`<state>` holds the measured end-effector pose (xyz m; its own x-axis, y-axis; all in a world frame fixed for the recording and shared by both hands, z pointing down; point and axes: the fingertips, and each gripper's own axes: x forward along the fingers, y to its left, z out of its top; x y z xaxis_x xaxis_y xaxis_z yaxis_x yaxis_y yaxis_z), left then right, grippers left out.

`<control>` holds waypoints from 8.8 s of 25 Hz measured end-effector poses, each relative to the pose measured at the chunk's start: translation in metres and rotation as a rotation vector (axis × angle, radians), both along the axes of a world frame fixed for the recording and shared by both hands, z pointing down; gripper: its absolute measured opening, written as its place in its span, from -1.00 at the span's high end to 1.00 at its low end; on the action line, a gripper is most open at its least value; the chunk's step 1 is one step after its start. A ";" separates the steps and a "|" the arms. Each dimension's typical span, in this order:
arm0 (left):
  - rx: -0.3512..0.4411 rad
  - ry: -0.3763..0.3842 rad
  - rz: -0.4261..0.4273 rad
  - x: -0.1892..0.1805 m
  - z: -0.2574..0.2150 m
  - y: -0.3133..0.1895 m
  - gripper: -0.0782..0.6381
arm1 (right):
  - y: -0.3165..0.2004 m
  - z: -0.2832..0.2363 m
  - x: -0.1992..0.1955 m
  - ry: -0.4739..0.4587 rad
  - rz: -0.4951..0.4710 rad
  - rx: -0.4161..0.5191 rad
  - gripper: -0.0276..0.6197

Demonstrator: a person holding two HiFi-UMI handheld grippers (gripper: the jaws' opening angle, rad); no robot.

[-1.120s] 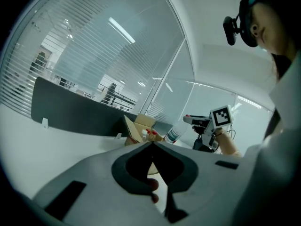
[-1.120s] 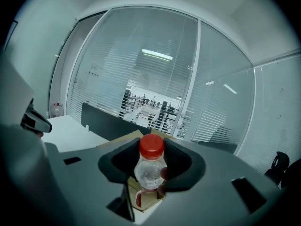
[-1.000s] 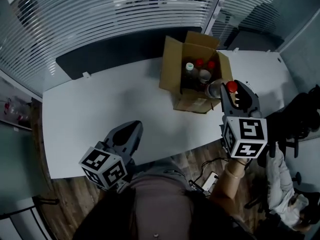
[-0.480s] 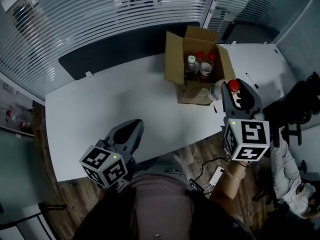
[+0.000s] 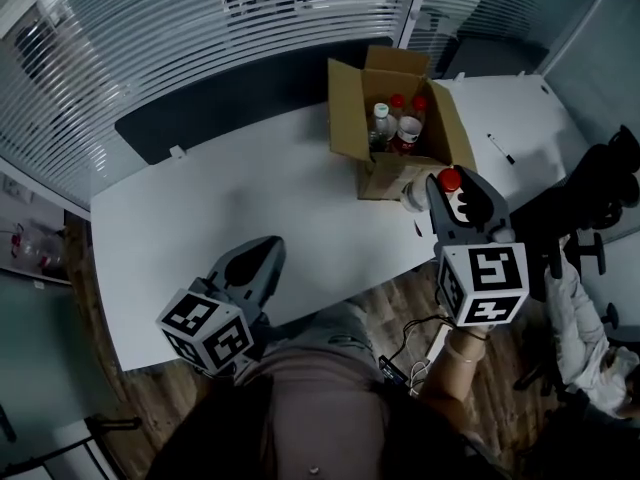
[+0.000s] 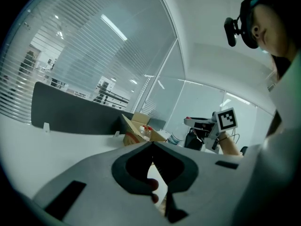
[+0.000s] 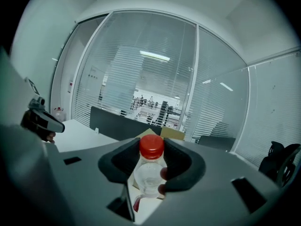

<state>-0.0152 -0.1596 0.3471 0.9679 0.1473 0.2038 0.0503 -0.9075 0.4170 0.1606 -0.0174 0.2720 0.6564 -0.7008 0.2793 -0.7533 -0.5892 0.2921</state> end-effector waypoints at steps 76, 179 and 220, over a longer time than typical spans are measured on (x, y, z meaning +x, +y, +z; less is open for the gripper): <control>-0.079 -0.116 -1.074 -0.295 0.041 -0.145 0.76 | -0.367 0.173 -0.332 -0.246 -1.193 -0.242 0.38; 0.061 -0.031 -0.901 -0.177 -0.003 0.096 0.76 | -0.068 0.089 -0.246 -0.222 -1.126 -0.006 0.83; 0.037 -0.030 -0.385 0.025 -0.009 0.062 0.76 | -0.035 0.068 -0.038 -0.253 -0.587 0.118 0.82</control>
<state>0.0096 -0.0974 0.3384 0.9445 -0.2336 0.2311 -0.3087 -0.8719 0.3802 0.1226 -0.0525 0.3404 0.0791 -0.9583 0.2746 -0.9969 -0.0759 0.0221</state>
